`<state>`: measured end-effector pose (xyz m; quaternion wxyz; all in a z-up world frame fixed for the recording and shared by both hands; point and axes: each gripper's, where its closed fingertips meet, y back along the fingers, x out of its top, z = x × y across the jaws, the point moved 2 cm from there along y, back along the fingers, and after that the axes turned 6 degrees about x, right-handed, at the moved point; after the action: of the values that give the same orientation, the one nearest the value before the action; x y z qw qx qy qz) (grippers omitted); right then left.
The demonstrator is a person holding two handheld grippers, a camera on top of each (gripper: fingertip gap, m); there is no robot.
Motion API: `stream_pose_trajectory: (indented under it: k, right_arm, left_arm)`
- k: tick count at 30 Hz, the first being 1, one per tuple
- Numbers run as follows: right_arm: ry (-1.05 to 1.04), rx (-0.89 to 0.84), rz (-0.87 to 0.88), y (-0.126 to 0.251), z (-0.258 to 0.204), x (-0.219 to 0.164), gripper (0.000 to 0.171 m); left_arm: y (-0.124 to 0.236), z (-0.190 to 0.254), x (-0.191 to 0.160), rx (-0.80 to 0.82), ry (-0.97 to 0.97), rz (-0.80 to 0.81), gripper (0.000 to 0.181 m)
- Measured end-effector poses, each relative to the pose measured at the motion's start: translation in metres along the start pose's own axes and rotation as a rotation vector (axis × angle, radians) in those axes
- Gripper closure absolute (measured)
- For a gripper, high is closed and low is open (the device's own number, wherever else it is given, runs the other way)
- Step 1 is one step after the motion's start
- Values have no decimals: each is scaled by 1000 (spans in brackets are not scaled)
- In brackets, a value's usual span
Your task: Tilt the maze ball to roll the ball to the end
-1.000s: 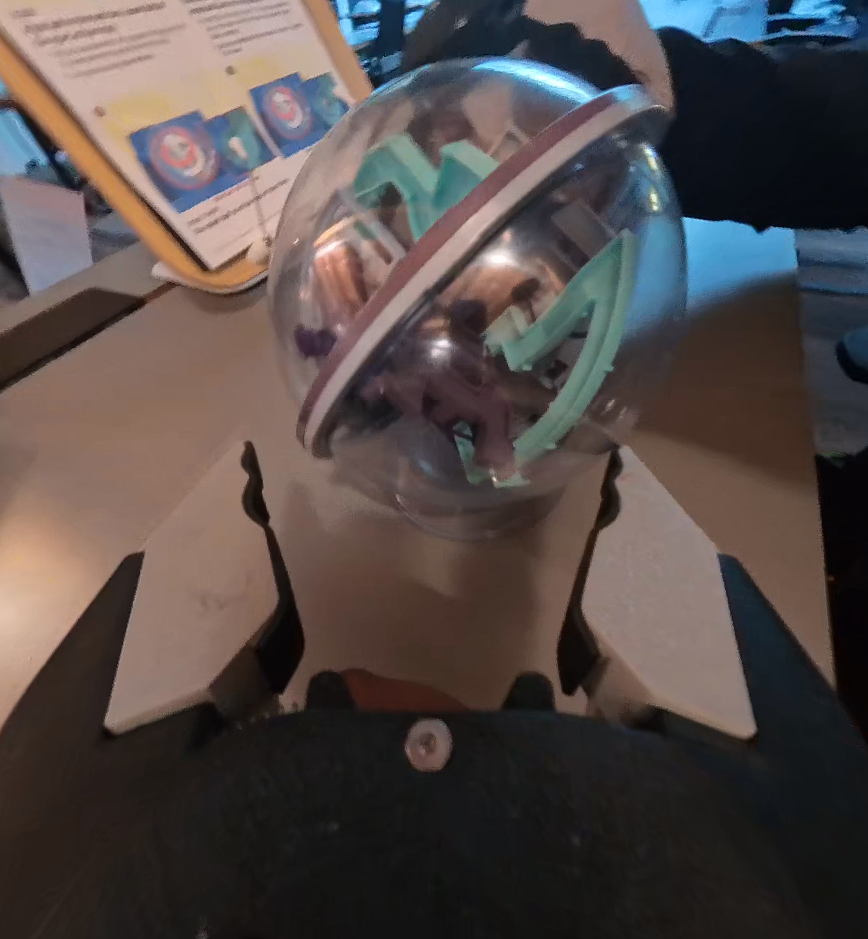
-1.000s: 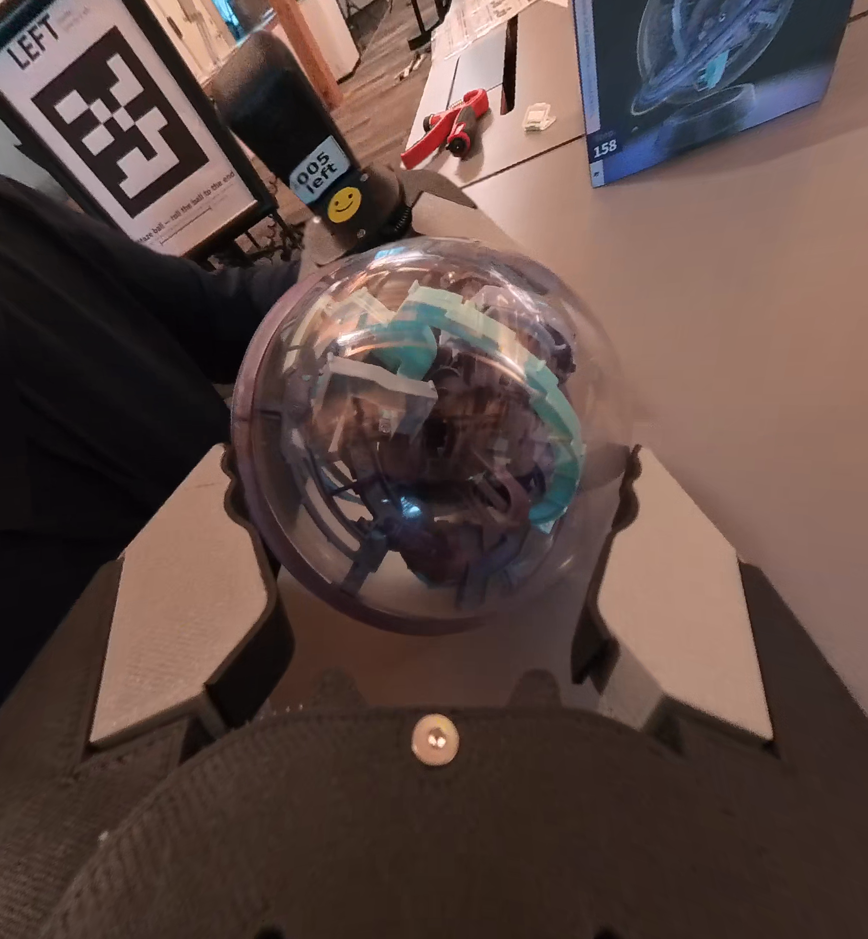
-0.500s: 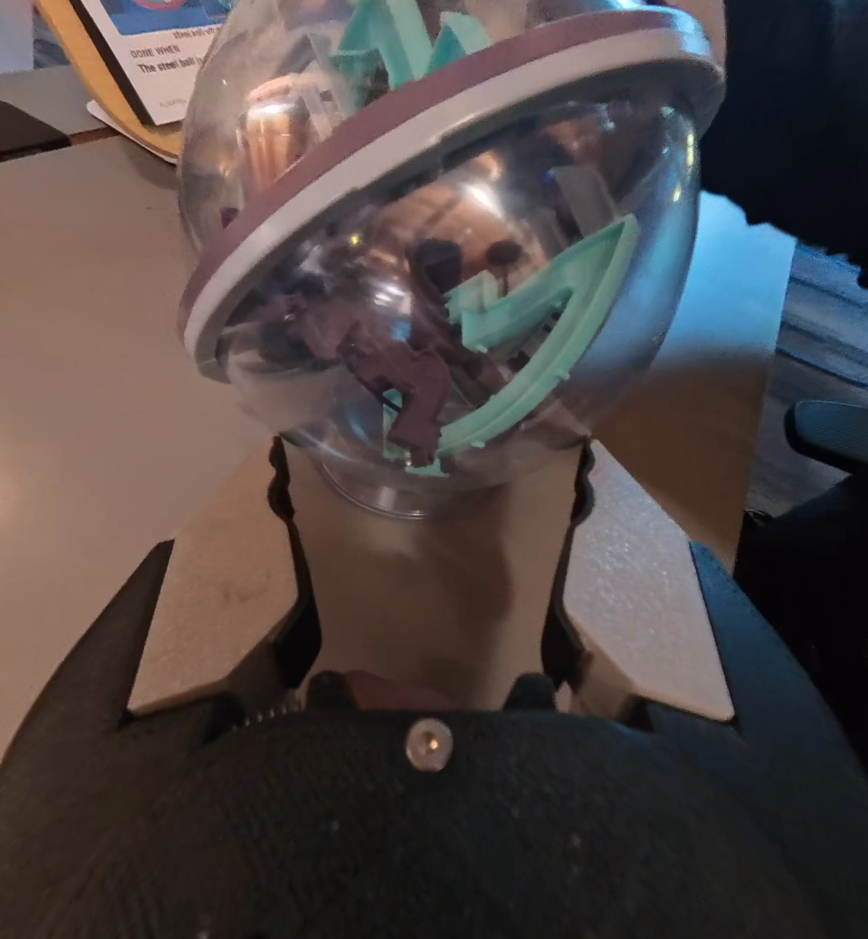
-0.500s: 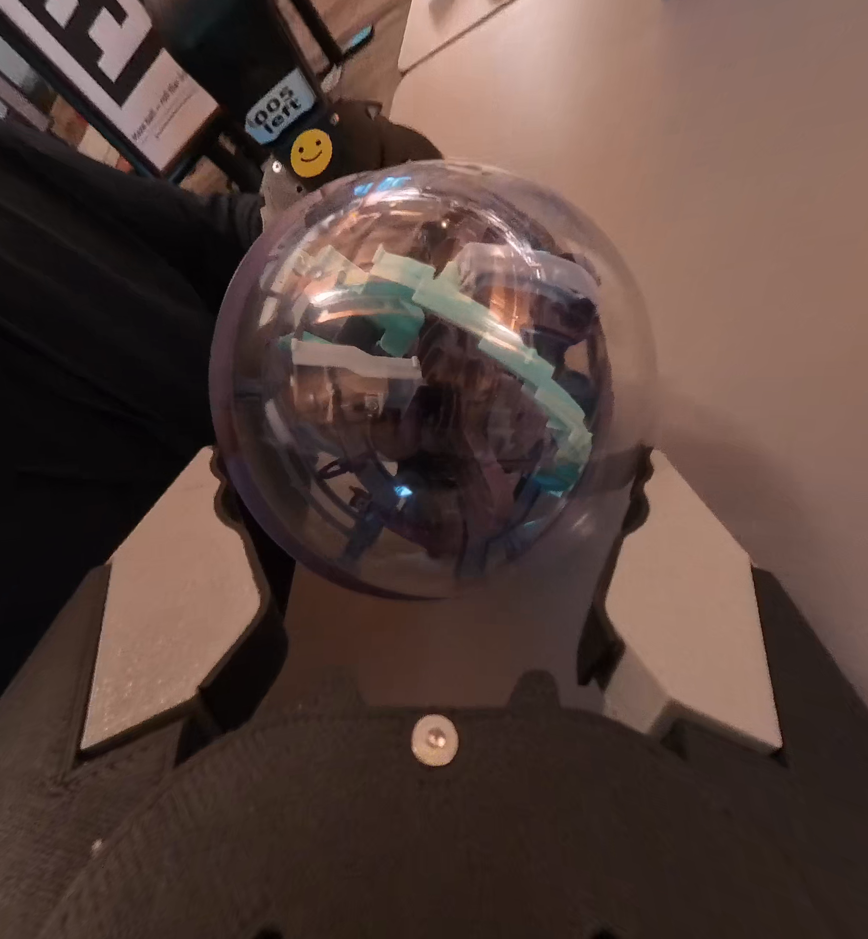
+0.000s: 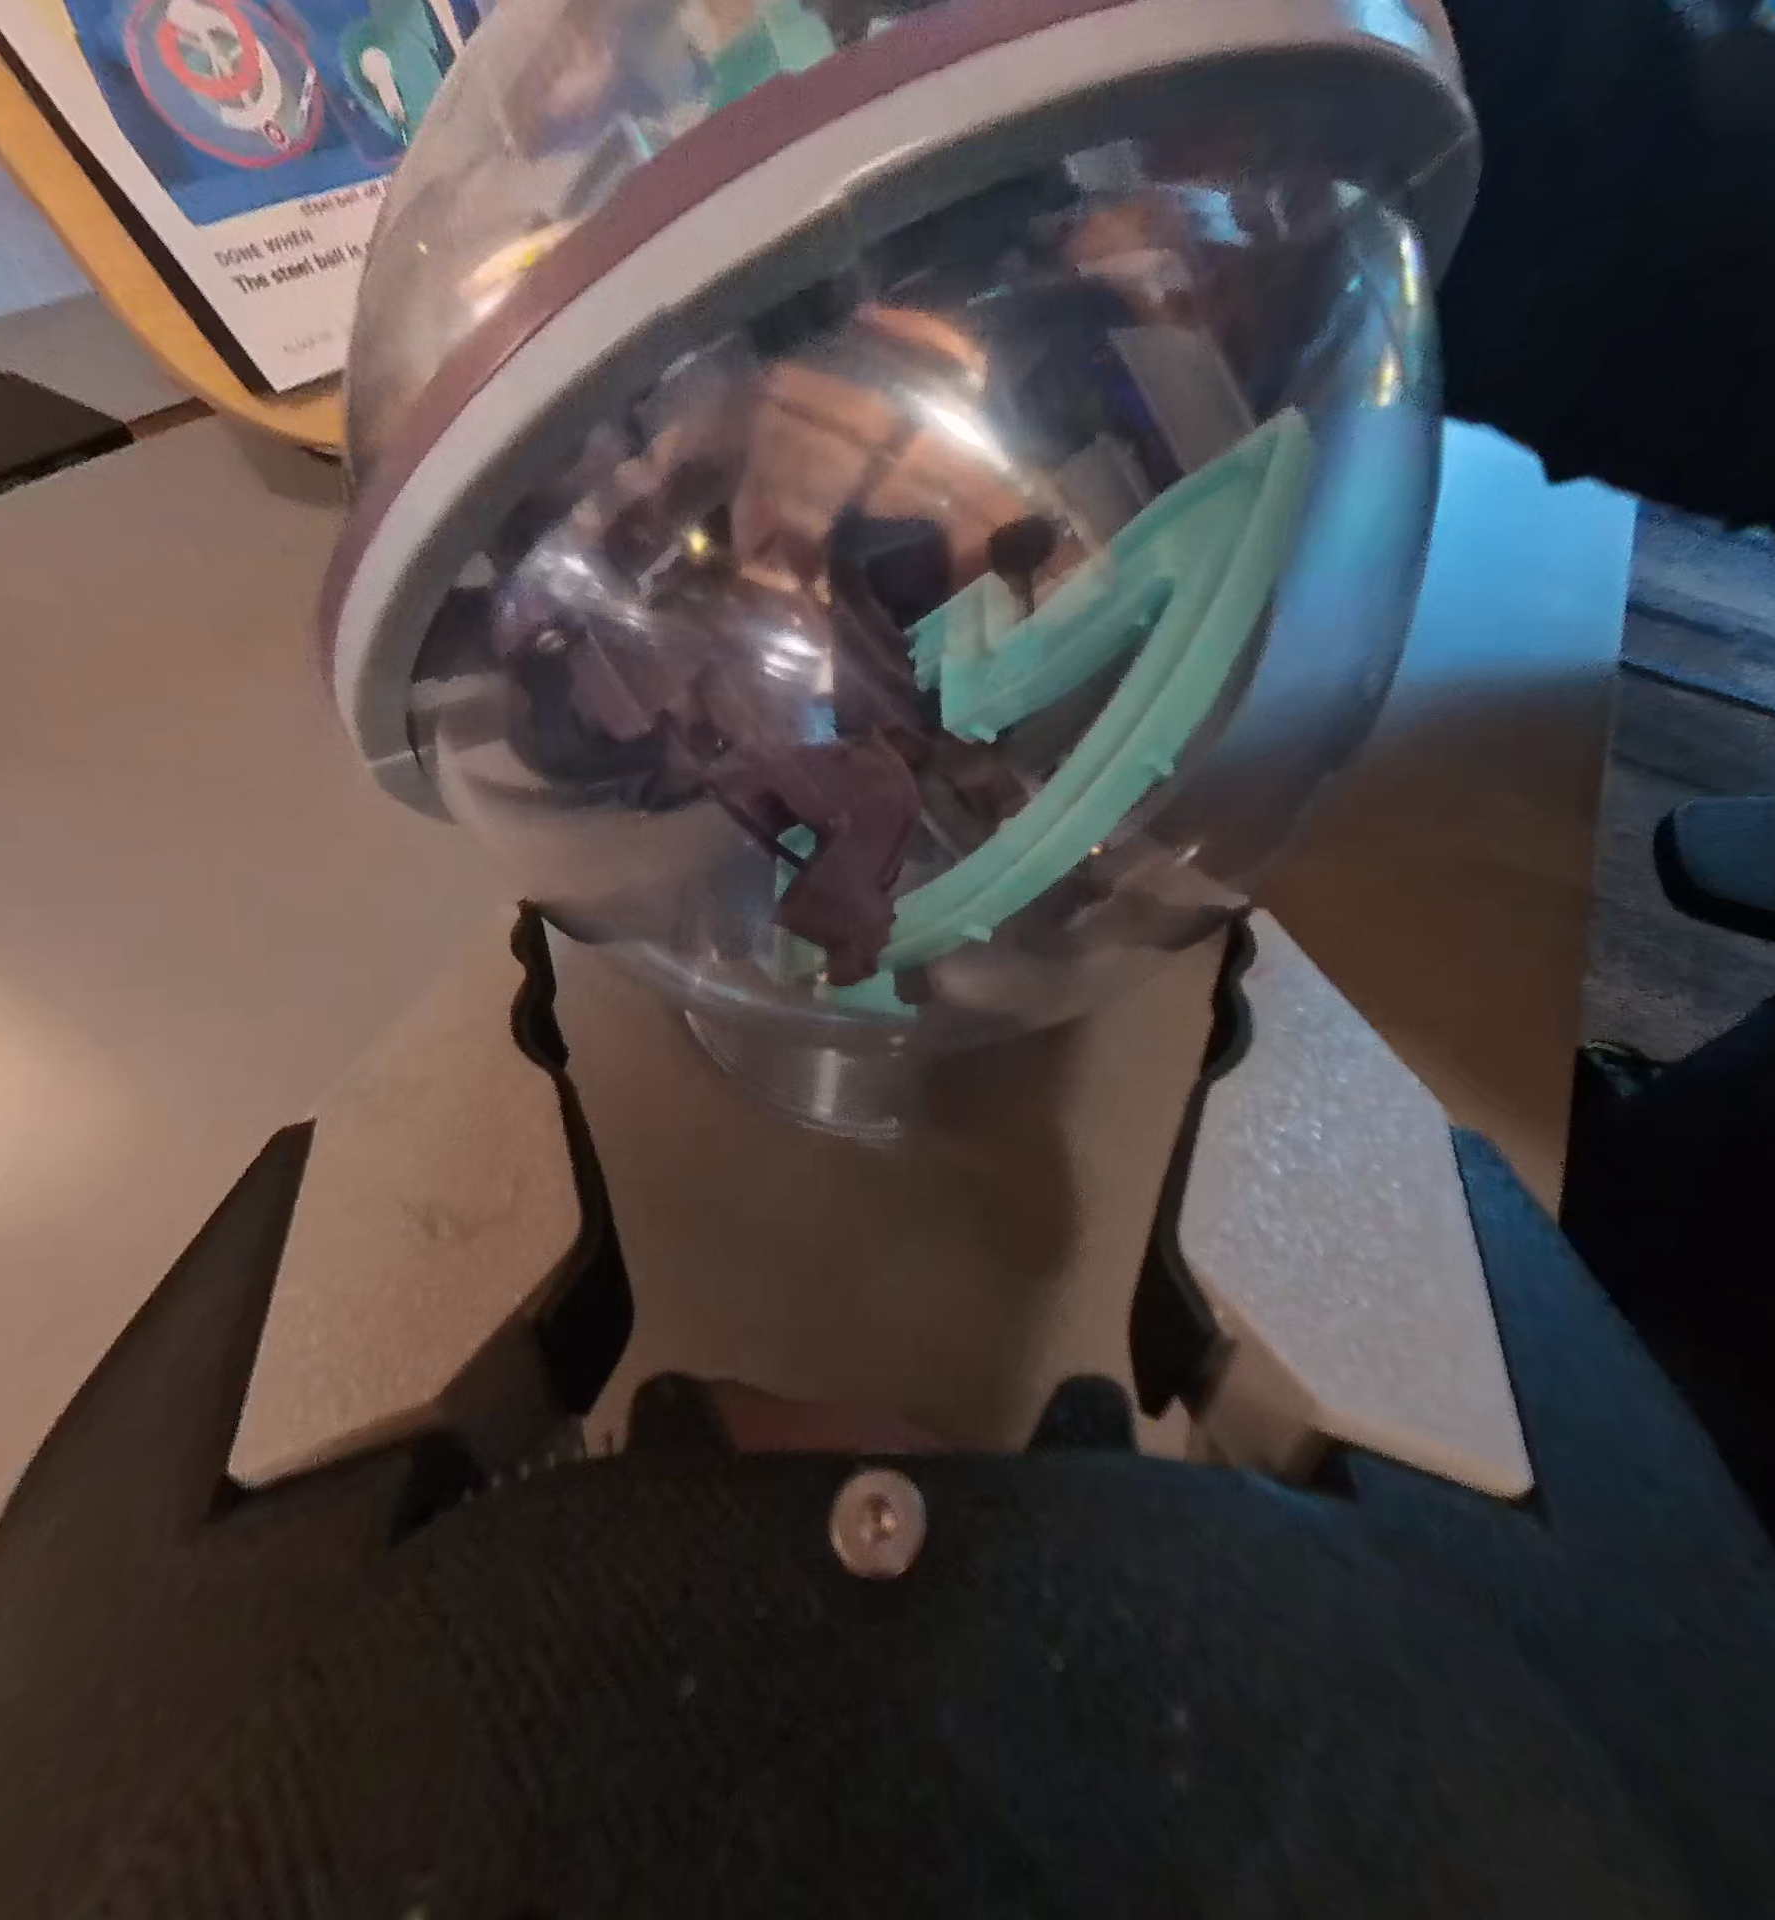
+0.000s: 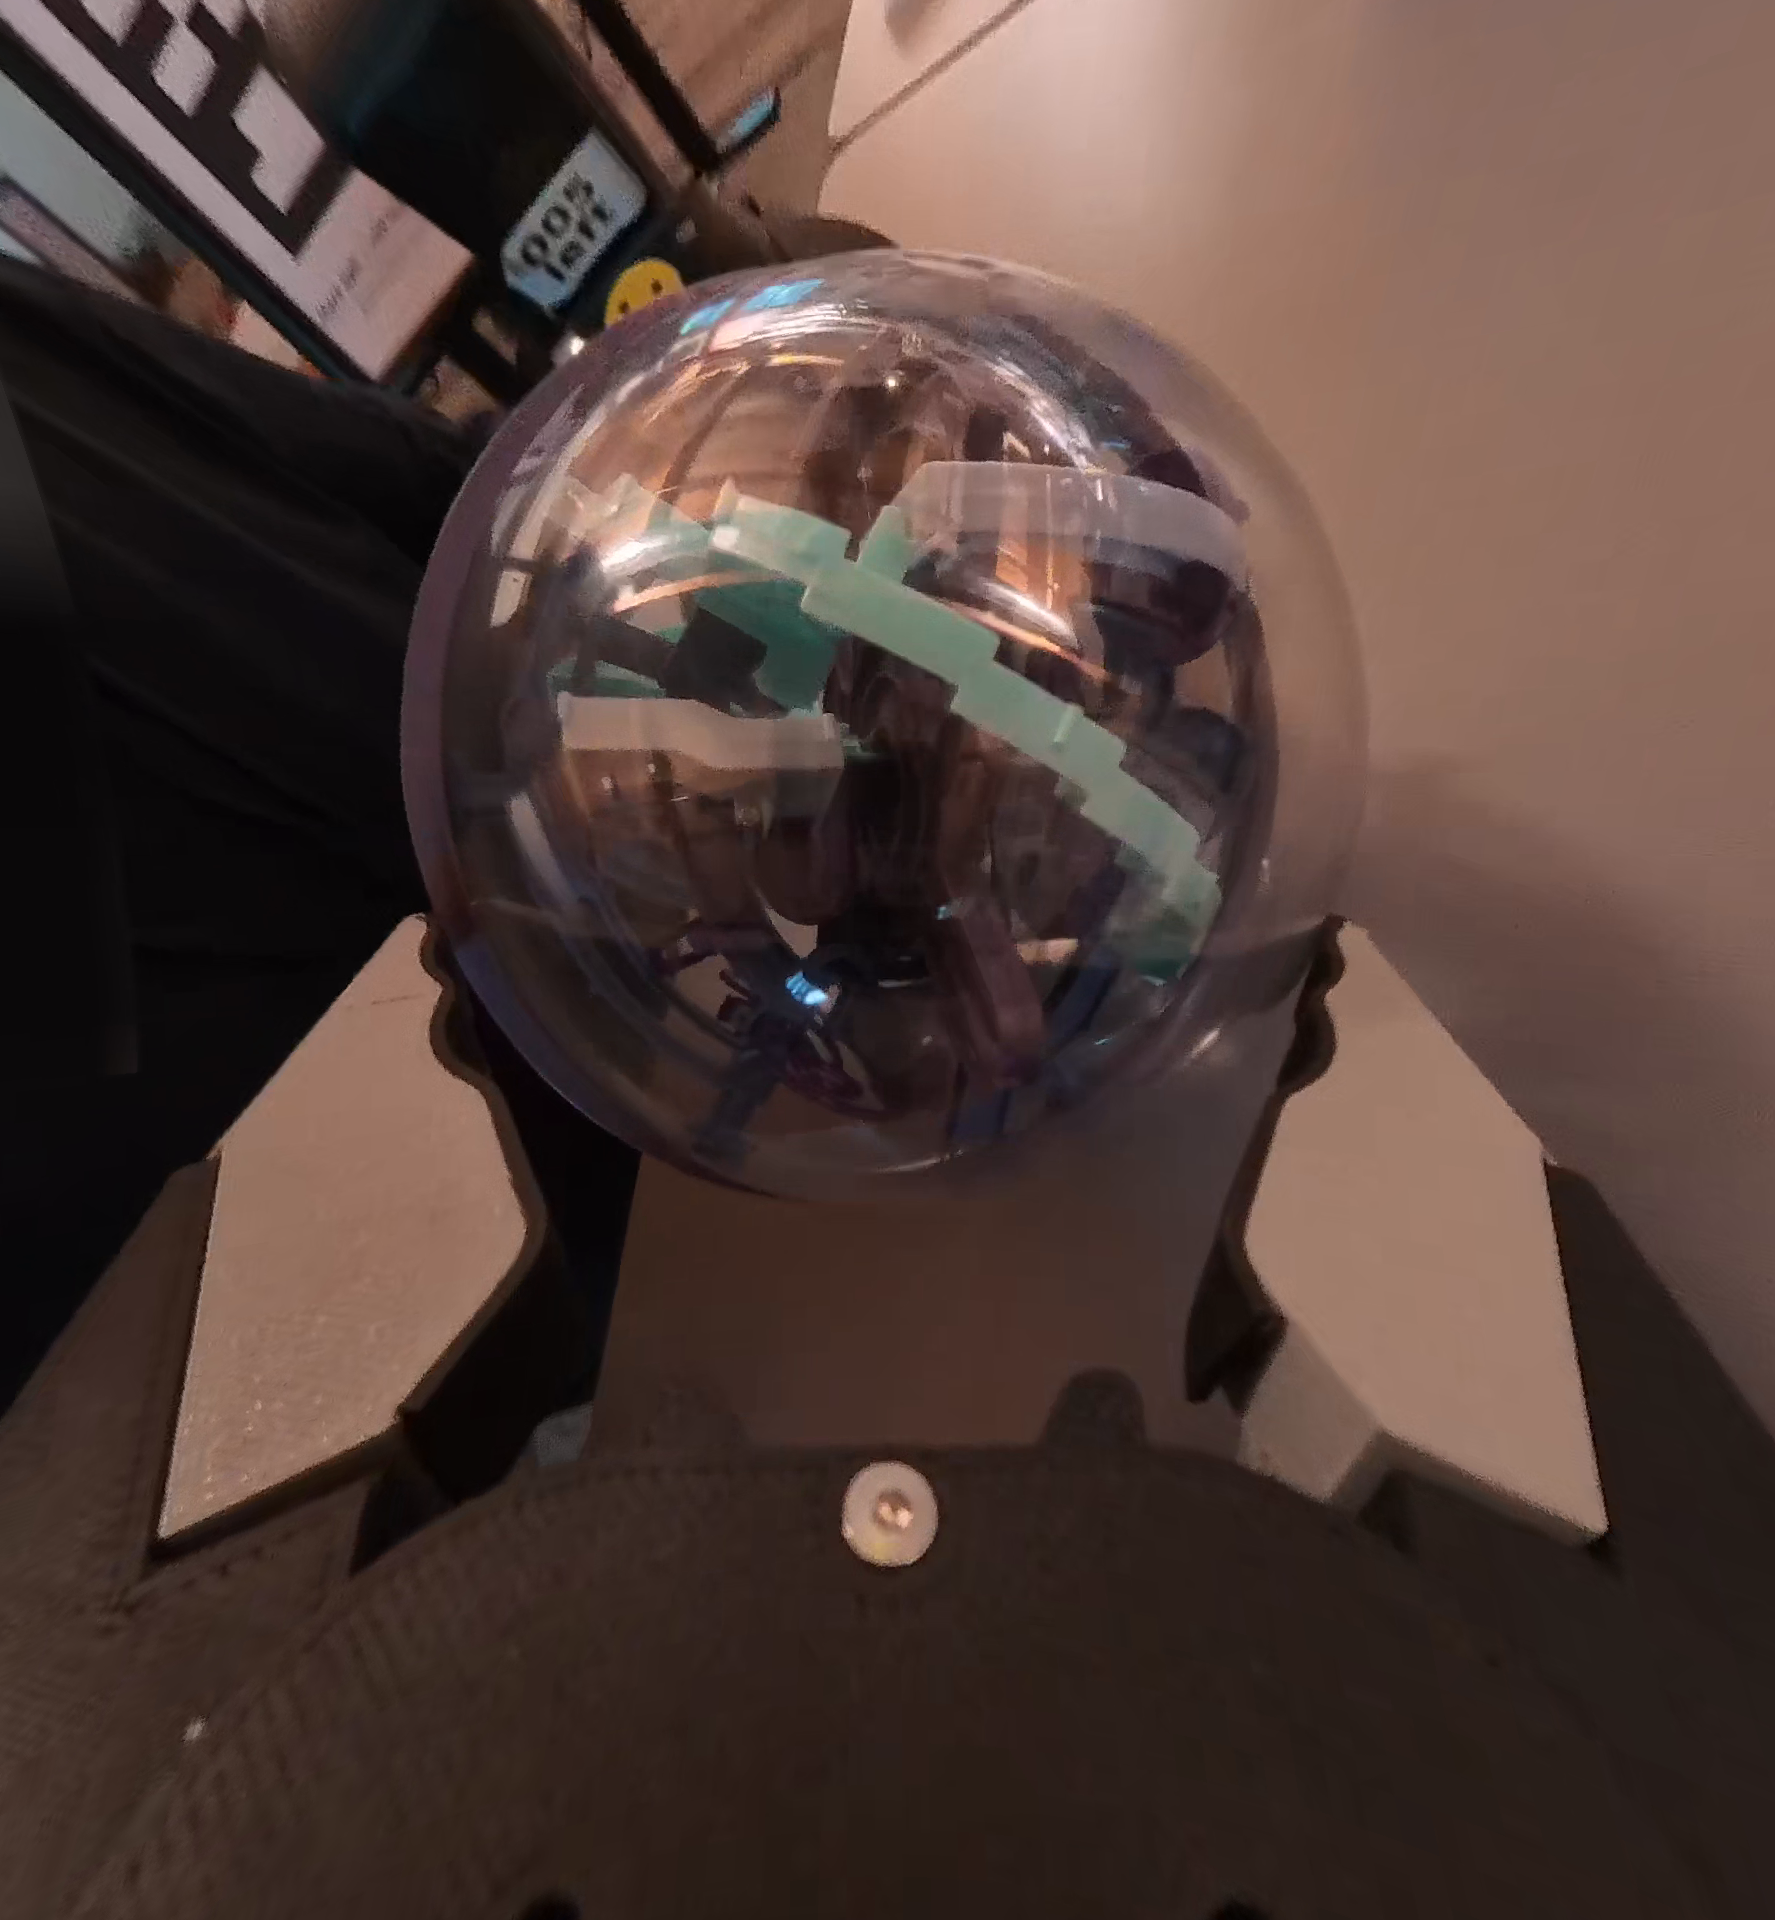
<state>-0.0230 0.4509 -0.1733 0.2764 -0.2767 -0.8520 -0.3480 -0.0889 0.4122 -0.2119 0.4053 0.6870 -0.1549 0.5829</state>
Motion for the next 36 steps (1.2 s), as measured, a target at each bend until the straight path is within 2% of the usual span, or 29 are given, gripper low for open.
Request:
stream_pose_trajectory:
  k: [8,15,21,32,36]
  right_arm:
    - [-43,37,242,20,-8,8,20]
    - [-76,33,289,13,-5,-5,20]
    - [-79,24,379,19,-4,-4,20]
    - [-80,5,441,22,4,-22,20]
    - [-59,-39,444,23,5,-21,20]
  left_arm:
    - [1,-4,36,-46,19,142,56]
    - [1,-7,35,-110,-43,79,54]
    - [-3,-11,48,-127,-113,110,51]
    - [-19,-9,46,-161,-219,-73,48]
    - [-19,-9,37,-128,-146,-58,54]
